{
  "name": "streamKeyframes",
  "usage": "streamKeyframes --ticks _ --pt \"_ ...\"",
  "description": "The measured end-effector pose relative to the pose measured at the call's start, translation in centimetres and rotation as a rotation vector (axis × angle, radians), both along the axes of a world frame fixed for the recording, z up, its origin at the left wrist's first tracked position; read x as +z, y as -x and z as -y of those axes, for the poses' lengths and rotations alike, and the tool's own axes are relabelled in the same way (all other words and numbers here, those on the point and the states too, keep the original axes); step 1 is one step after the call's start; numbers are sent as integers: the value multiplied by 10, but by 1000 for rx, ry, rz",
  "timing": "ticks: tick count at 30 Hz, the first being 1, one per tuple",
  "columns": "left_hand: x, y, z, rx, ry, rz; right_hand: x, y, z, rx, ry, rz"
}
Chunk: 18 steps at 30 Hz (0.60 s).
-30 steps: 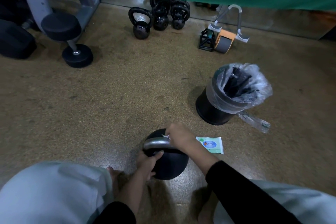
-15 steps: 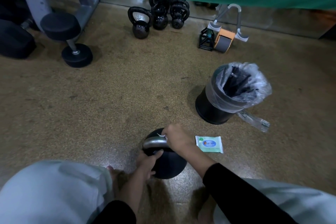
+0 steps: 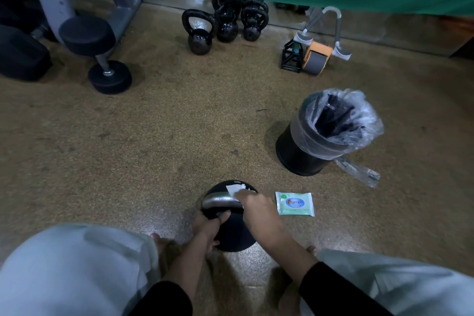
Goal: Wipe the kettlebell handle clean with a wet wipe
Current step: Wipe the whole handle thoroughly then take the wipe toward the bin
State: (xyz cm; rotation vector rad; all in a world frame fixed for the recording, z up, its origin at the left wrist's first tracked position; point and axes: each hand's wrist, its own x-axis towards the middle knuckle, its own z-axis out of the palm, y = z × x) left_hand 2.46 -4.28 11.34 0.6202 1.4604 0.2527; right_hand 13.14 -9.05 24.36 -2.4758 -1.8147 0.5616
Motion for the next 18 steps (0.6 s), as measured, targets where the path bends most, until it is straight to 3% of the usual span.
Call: streamKeyframes --ticks 6,11,15,18 --pt "-3 1 1 -3 -14 -6 -3 3 -8 -12 -57 34" --pt "-2 0 1 -9 -20 -16 -15 9 13 59 -250 -12" --pt "1 -3 0 -5 -16 -40 -23 -3 10 1 -191 -27" --pt "0 0 1 -2 -12 -27 -22 7 6 48 -267 -2"
